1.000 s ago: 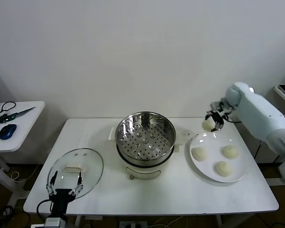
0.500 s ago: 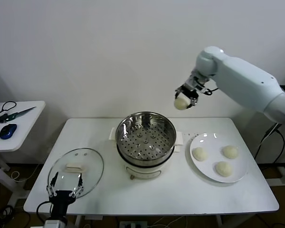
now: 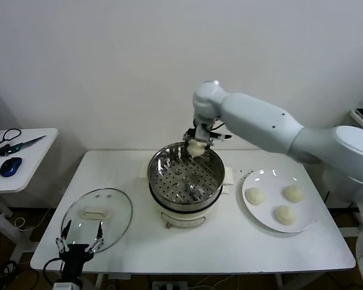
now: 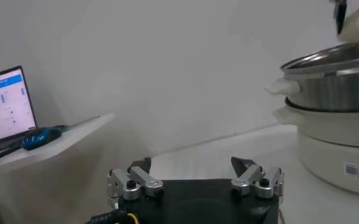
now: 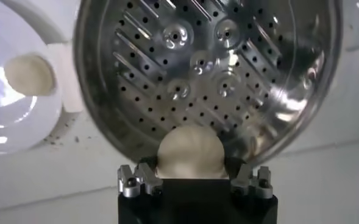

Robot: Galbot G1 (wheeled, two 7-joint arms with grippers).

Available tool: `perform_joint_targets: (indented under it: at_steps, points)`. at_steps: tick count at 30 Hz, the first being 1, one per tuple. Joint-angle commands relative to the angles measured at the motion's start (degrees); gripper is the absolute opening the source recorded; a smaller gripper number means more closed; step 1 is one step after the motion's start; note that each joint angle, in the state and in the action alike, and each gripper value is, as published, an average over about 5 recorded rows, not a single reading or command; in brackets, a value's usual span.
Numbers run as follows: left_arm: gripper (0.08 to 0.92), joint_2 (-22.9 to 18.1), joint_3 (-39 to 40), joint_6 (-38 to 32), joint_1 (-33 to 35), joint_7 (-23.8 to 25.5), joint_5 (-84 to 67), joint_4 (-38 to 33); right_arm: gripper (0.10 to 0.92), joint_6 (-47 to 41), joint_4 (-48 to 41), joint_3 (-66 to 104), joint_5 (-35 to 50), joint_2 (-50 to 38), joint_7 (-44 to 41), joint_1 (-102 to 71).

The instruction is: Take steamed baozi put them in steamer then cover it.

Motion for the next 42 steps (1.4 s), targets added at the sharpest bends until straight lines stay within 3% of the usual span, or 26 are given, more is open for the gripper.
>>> perform_joint_targets:
  at_steps: [1, 14, 18, 27, 32, 34, 38, 42]
  points:
    - [0.823, 0.0, 0.0, 0.0, 0.2, 0.1, -0.4, 0.0, 0.721, 3.6, -4.2, 1.9, -10.7, 5.7, 2.0, -6.6]
    - [0.823, -0.1, 0.2, -0.1, 0.2, -0.1, -0.8, 0.5, 0.749, 1.8, -7.3, 2.3, -8.0, 6.9, 1.3, -7.4]
    - [0.823, -0.1, 0.3, -0.1, 0.2, -0.1, -0.6, 0.6, 0.809, 0.8, -6.1, 2.6, -6.1, 6.2, -0.3, -6.1]
    - [0.823, -0.2, 0.5, -0.1, 0.6, -0.4, -0.5, 0.6, 0.823, 0.8, 1.9, 2.3, 2.7, 0.0, -4.7, 1.0]
    - [0.823, 0.1, 0.5, 0.3, 0.9, -0.3, -1.5, -0.2, 0.823, -4.6, 8.8, -3.6, 17.2, -9.0, -6.7, 9.5]
    - [0.823, 0.1, 0.6, 0.4, 0.8, -0.3, -1.6, -0.4, 0.823, -9.5, 10.7, -8.3, 23.7, -13.5, -3.7, 13.3]
    - [0.823, -0.1, 1.0, 0.3, 0.8, -0.1, -1.0, -0.8, 0.823, -23.3, 14.3, -19.2, 37.2, -21.8, 7.0, 19.6]
    - [0.823, -0.4, 0.9, 0.5, 0.5, -0.1, -1.4, -1.3, 0.823, -40.2, 17.0, -23.1, 51.3, -29.0, 6.2, 21.6]
